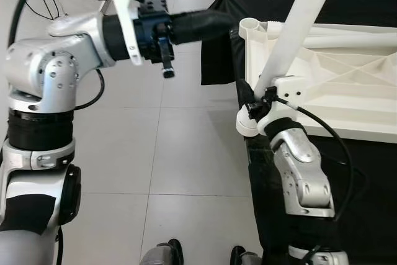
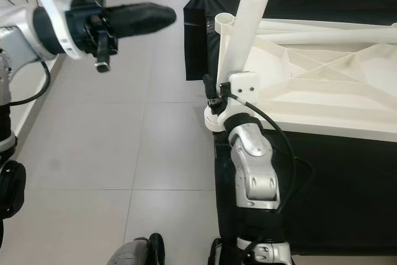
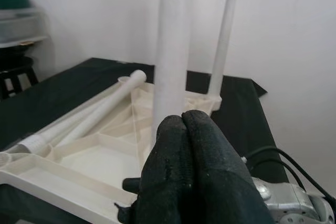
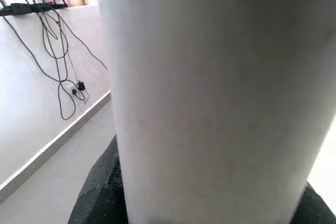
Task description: Building children table
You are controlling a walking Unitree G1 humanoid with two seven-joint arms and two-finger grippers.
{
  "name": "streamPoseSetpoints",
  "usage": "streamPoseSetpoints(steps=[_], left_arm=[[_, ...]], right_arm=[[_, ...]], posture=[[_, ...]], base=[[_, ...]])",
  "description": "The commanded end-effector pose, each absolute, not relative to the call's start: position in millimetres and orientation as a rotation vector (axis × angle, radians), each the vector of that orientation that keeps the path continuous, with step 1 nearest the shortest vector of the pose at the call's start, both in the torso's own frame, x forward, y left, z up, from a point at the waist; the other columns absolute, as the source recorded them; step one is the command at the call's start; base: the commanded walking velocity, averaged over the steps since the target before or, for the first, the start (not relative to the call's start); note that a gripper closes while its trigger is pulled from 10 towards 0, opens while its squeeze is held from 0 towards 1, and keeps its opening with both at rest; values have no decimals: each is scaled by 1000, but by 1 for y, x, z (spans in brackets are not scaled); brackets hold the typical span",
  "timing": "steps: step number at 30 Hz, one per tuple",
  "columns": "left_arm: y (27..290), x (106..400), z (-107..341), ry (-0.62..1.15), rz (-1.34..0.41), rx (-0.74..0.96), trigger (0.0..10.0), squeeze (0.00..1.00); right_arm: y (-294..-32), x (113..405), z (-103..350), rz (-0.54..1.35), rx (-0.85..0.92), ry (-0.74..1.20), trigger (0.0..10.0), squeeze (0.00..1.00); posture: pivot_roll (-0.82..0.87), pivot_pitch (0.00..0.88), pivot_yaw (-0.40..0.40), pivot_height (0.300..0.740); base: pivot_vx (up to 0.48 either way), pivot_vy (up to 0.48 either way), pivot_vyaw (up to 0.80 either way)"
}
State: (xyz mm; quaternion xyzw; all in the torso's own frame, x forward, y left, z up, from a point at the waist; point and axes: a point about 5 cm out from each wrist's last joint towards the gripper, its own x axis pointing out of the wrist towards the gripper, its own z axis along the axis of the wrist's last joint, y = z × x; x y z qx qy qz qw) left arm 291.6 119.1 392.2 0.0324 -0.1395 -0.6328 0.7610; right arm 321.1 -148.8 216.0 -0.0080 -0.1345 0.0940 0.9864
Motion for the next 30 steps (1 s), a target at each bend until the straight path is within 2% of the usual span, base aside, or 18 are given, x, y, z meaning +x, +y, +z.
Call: streamPoseSetpoints(steps=[1, 6, 8, 10, 12, 16, 21, 22, 23, 24, 25, 26, 29, 30], left_arm=[[127, 289, 394, -306, -1366, 49, 10000, 0], [140, 280, 406, -341, -1329, 2, 10000, 0], [156, 275, 413, -361, -1276, -30, 10000, 0], [156, 275, 413, -361, -1276, -30, 10000, 0], [169, 273, 414, -365, -1225, -65, 10000, 0], [189, 268, 383, -284, -1112, -91, 10000, 0], [193, 266, 373, -256, -1083, -92, 10000, 0], [194, 263, 349, -200, -1052, -94, 10000, 0], [194, 263, 349, -200, -1052, -94, 10000, 0], [188, 257, 305, -109, -1009, -119, 10000, 0], [188, 257, 305, -109, -1009, -119, 10000, 0], [178, 246, 267, -27, -982, -146, 10000, 0], [171, 235, 244, 20, -966, -169, 10000, 0], [162, 227, 226, 55, -943, -170, 10000, 0]], right_arm=[[-161, 320, 204, 156, -57, -231, 0, 0], [-163, 321, 208, 165, -27, -272, 0, 0], [-164, 322, 217, 168, 45, -310, 0, 0], [-164, 322, 217, 168, 45, -310, 0, 0], [-163, 323, 224, 184, 94, -343, 0, 0], [-160, 323, 243, 251, 114, -410, 0, 0], [-159, 324, 247, 267, 113, -424, 0, 0], [-159, 324, 253, 283, 117, -445, 0, 0], [-159, 324, 253, 283, 117, -445, 0, 0], [-159, 324, 262, 306, 132, -471, 0, 0], [-159, 324, 262, 306, 132, -471, 0, 0], [-157, 325, 268, 337, 144, -485, 0, 0], [-155, 325, 272, 359, 152, -494, 0, 0], [-149, 325, 269, 400, 146, -476, 4784, 0]], posture=[[36, 220, 46, 740], [38, 213, 54, 740], [38, 207, 58, 740], [38, 207, 58, 740], [37, 205, 59, 740], [35, 197, 59, 740], [35, 197, 59, 740], [34, 192, 56, 740], [34, 192, 56, 740], [33, 189, 48, 740], [33, 189, 48, 740], [31, 188, 43, 740], [31, 188, 43, 740], [31, 183, 37, 740]], base=[[0, 0, 0], [0, 0, 0], [0, 0, 0], [0, 0, 0], [0, 0, 0], [0, 0, 0], [0, 0, 0], [0, 0, 0], [0, 0, 0], [0, 0, 0], [0, 0, 0], [0, 0, 0], [0, 0, 0], [0, 0, 0]])
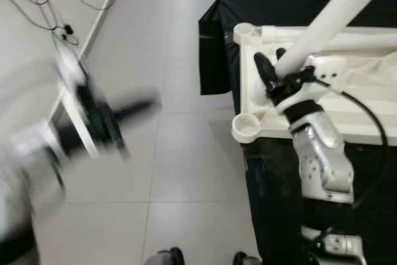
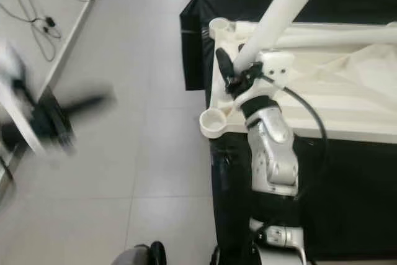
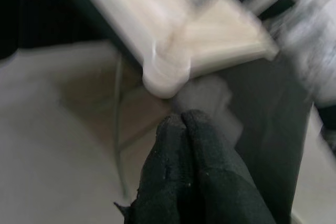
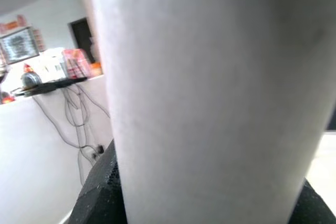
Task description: Building children table
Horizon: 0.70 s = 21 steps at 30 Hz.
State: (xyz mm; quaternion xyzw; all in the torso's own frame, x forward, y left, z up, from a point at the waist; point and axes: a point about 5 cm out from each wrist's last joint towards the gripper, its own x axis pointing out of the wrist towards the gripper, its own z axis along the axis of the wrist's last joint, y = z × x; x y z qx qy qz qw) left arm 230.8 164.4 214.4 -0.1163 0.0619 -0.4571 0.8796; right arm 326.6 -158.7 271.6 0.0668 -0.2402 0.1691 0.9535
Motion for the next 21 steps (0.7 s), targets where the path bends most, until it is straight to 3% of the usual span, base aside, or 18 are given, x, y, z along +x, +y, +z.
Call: streamPoseSetpoints(steps=[1, 10, 21], left_arm=[[156, 222, 214, 80, -906, -157, 10000, 0], [136, 202, 181, 127, -678, -70, 10000, 0], [145, 206, 173, 84, -449, 48, 10000, 0]], right_arm=[[-142, 324, 262, 443, 124, -444, 10000, 0], [-108, 312, 225, 580, 99, -278, 10000, 0], [-103, 293, 203, 619, 78, -201, 10000, 0]], posture=[[34, 182, 36, 740], [38, 161, 32, 740], [30, 139, 22, 740]], base=[[0, 0, 0], [0, 0, 0], [0, 0, 0]])
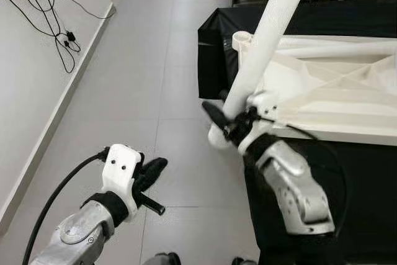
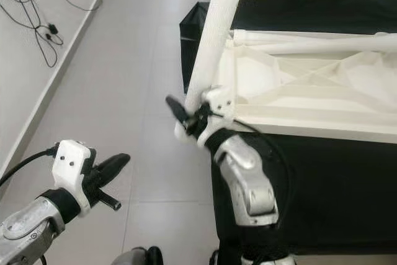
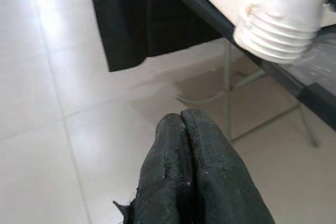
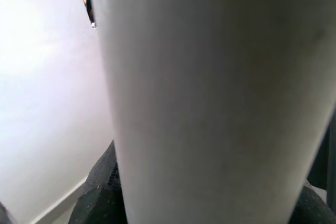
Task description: Building children table
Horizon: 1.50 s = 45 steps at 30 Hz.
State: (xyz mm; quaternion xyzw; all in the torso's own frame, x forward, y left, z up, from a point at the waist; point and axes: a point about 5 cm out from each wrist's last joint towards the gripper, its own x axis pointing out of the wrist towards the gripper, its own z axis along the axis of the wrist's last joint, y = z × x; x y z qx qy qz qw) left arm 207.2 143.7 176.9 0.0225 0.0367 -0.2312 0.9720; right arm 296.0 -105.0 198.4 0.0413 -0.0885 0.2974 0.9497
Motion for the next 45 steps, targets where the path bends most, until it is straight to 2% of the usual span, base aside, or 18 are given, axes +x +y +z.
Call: streamPoseSetpoints(steps=[1, 6, 9, 15, 21, 27, 45], left_arm=[[147, 207, 173, 79, -416, 57, 10000, 0], [157, 215, 167, 86, -291, 48, 10000, 0], [158, 217, 166, 81, -277, 33, 10000, 0], [160, 215, 156, 68, -170, 11, 10000, 0], [160, 215, 155, 47, -167, 3, 10000, 0], [155, 231, 156, 21, -209, 11, 10000, 0], [155, 239, 153, -5, -236, 6, 10000, 0]], right_arm=[[-102, 290, 202, 619, 80, -192, 10000, 0], [-97, 287, 194, 604, 67, -151, 10000, 0], [-96, 288, 192, 596, 61, -141, 10000, 0], [-110, 293, 170, 452, 11, -8, 10000, 0], [-113, 293, 167, 439, -5, 8, 10000, 0], [-114, 299, 168, 424, -11, -6, 10000, 0], [-106, 302, 169, 498, 45, -19, 10000, 0]], posture=[[28, 134, 23, 740], [20, 110, 17, 740], [20, 108, 16, 740], [22, 81, -11, 740], [18, 76, -22, 740], [6, 61, -16, 740], [12, 48, 13, 740]], base=[[0, 0, 0], [0, 0, 0], [0, 0, 0], [0, 0, 0], [0, 0, 0], [0, 0, 0], [339, 0, -186]])
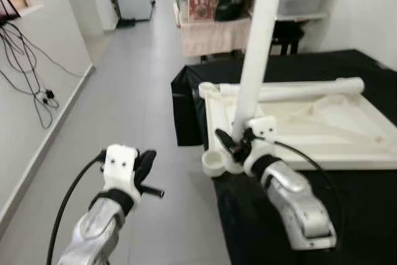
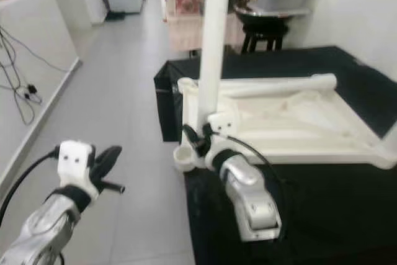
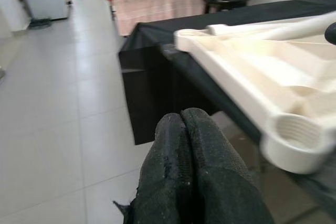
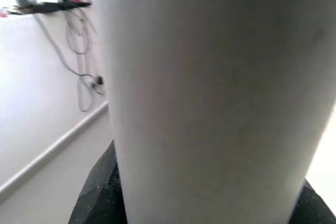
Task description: Building children table
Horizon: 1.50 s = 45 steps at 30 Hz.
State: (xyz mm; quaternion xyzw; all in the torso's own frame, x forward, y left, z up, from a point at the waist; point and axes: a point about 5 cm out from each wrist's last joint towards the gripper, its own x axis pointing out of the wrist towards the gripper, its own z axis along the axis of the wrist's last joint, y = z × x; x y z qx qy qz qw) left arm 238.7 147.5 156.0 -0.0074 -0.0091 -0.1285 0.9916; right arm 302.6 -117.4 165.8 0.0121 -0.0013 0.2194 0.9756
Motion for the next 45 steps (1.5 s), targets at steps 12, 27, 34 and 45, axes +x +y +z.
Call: streamPoseSetpoints(steps=[12, 27, 34, 45], left_arm=[[145, 209, 150, 37, -401, 82, 10000, 0], [151, 148, 147, 116, -306, 209, 10000, 0], [132, 127, 153, 131, -389, 109, 10000, 0], [117, 101, 162, 177, -585, 66, 9451, 0]], right_arm=[[-109, 285, 187, 975, 45, -93, 10000, 0], [-110, 289, 219, 1459, 29, -131, 10000, 0], [-96, 298, 225, 1562, 36, -165, 10000, 0], [-94, 297, 223, 1720, -12, -138, 10000, 0]], posture=[[15, 73, 19, 740], [82, 232, -14, 740], [108, 277, -39, 740], [148, 353, -35, 740]], base=[[24, 0, 0], [0, 0, 0], [0, 0, 0], [0, 0, 0]])
